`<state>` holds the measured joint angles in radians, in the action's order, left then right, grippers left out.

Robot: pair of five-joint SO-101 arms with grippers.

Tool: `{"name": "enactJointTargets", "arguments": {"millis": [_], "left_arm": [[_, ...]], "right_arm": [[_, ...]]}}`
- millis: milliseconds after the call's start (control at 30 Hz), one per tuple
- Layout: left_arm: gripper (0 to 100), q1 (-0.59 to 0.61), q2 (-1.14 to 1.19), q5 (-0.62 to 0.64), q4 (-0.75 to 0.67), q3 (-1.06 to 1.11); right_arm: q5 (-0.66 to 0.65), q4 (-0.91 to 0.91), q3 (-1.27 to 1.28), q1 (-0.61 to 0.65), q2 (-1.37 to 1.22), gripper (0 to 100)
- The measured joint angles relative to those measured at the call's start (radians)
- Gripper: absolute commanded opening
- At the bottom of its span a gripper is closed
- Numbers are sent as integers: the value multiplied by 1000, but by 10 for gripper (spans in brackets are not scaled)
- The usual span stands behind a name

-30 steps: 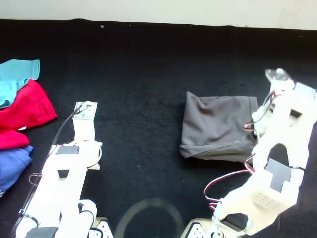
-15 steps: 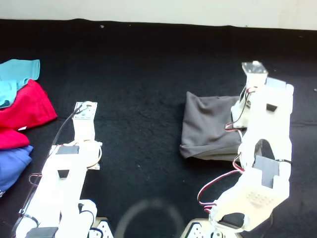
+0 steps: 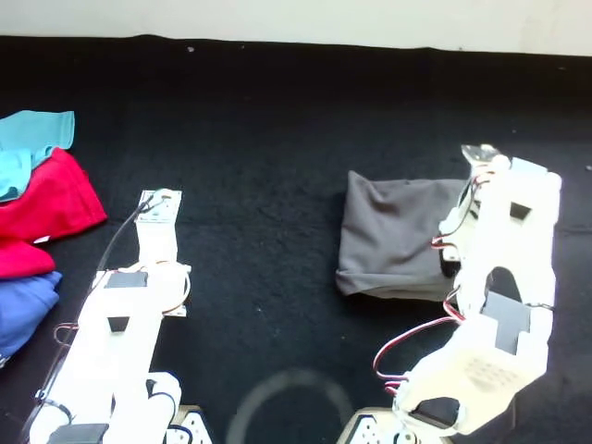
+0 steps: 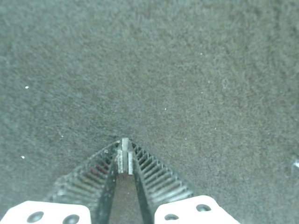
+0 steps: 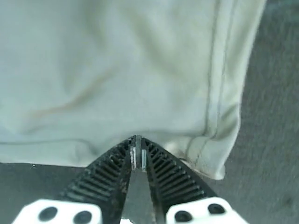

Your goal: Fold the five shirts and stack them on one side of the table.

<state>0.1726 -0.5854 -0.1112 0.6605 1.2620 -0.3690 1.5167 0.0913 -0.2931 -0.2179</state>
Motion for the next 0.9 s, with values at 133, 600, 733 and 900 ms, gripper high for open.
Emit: {"name": "enactJointTargets", "arguments": {"millis": [133,600,733,900], "left_arm": [[9,0,0,0,0,0],[9,0,0,0,0,0],[9,0,0,0,0,0],[9,0,0,0,0,0]], "right_arm": [[-71,69,0,-35,0,7],[-124,48,-104,-104,6,7],[-127,-40,41,-109,6,7],[-127,-137,135,-152,6,7]]}}
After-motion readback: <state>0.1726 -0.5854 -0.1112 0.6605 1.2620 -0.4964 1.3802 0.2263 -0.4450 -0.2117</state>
